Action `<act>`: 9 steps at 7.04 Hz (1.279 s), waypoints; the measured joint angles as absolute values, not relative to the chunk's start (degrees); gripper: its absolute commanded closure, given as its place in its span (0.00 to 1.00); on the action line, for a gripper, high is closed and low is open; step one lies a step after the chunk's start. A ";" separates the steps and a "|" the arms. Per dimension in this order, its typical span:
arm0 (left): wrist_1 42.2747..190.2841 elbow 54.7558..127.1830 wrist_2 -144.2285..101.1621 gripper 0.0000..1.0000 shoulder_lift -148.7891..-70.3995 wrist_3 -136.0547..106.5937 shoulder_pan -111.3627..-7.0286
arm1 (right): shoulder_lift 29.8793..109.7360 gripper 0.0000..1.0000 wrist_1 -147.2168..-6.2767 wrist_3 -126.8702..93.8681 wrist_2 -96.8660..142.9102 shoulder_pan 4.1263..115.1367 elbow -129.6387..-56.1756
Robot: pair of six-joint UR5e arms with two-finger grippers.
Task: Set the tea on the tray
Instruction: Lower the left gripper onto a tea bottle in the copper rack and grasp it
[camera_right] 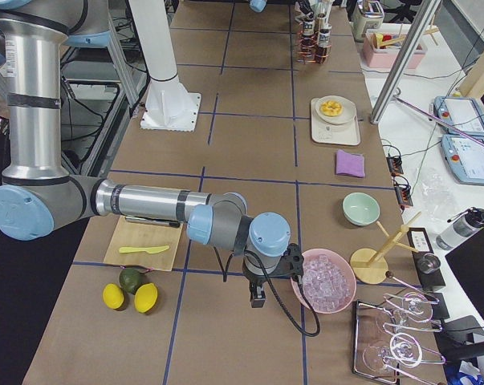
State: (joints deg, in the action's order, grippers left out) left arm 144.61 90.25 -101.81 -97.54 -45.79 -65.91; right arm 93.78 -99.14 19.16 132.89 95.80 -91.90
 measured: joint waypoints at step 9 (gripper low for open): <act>143.48 92.35 -106.66 0.93 -97.55 -45.79 -70.57 | 93.83 0.00 -99.14 19.16 132.89 95.80 -91.85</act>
